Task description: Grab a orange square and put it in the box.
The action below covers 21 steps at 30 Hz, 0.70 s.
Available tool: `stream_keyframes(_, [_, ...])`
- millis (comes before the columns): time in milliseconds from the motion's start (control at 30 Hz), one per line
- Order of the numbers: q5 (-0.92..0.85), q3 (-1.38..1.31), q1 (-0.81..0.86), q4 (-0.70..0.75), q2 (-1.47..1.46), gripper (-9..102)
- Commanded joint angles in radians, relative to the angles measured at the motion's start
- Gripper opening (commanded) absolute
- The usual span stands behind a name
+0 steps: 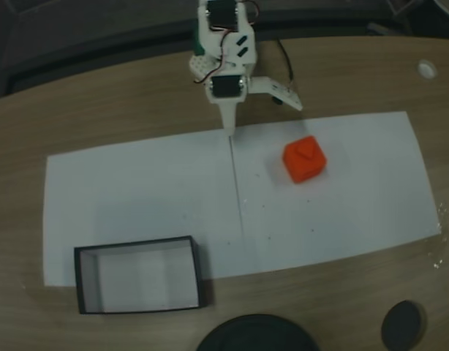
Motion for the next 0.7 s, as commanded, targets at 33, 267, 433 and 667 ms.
stream_keyframes(33, [0.011,-0.02,-0.101,-0.026,0.021,0])
stream_keyframes(267, [0.011,-0.02,-0.1,-0.026,0.021,0])
stream_keyframes(433, [0.006,-0.02,-0.104,-0.026,0.021,0])
stream_keyframes(667, [-0.008,-0.071,-0.107,-0.078,0.023,1])
